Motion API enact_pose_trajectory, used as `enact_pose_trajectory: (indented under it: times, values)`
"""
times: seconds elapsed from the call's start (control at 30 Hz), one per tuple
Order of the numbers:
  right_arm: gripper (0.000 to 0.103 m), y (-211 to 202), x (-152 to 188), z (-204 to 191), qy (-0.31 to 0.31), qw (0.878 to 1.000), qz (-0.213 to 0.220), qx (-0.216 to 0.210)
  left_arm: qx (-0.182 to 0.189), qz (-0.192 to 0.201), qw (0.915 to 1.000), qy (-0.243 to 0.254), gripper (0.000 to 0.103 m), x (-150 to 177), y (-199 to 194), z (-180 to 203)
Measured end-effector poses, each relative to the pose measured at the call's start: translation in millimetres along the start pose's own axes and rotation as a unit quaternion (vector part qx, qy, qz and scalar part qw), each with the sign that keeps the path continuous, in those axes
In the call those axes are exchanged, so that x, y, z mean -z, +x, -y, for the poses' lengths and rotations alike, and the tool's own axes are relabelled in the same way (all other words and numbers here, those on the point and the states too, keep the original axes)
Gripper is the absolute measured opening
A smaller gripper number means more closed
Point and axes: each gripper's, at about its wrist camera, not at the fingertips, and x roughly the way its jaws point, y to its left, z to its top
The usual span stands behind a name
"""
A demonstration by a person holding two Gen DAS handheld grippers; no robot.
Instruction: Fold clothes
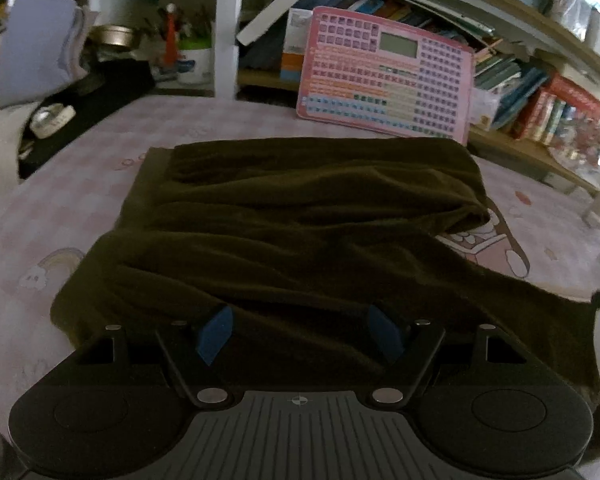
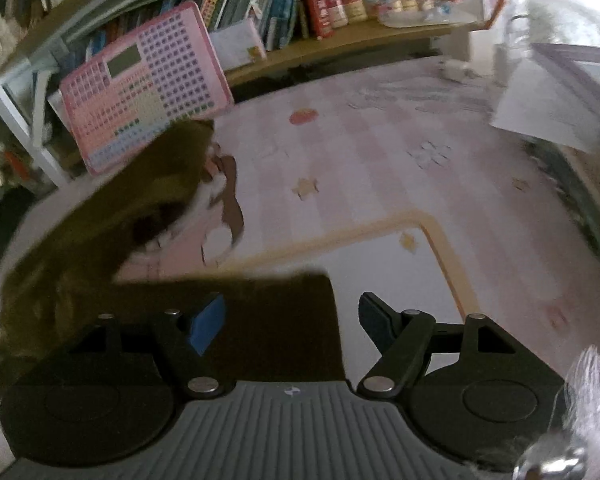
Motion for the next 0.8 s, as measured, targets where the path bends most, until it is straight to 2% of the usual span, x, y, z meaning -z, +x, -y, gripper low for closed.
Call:
enact_pose_trajectory:
  times: [0.1, 0.2, 0.33, 0.53, 0.67, 0.73, 0.77, 0.8]
  values:
    - [0.072, 25.0, -28.6, 7.4, 0.002, 0.999, -0.009, -0.050, -0.022, -0.011, 0.9996, -0.014, 0.077, 5.3, -2.0, 21.7]
    - [0.072, 49.8, -54.6, 7.3, 0.000, 0.995, -0.019, -0.097, -0.037, -0.019, 0.9991, -0.008, 0.077, 12.3, -10.1, 40.8]
    - [0.072, 85.2, -76.4, -11.4, -0.005, 0.991, -0.032, -0.128, -0.063, -0.027, 0.9976, -0.003, 0.077, 22.9, -23.9, 53.8]
    - [0.071, 138.4, -109.1, -39.4, -0.013, 0.984, -0.051, -0.173, -0.117, -0.029, 0.9921, -0.036, 0.077, 28.0, -43.2, 45.2]
    - [0.065, 166.5, -120.6, -53.8, -0.004, 0.979, -0.071, -0.192, -0.142, -0.026, 0.9880, -0.054, 0.077, 31.1, -55.2, 38.3]
    - [0.042, 176.2, -120.6, -58.1, 0.011, 0.976, -0.086, -0.201, -0.153, -0.025, 0.9858, -0.063, 0.077, 33.0, -59.5, 34.4]
    - [0.037, 180.7, -119.9, -59.9, 0.018, 0.973, -0.095, -0.207, -0.159, -0.024, 0.9846, -0.068, 0.077, 33.8, -61.9, 32.3]
    - [0.024, 184.4, -119.2, -62.2, 0.024, 0.972, -0.102, -0.211, -0.164, -0.022, 0.9835, -0.073, 0.077, 34.4, -64.2, 30.3]
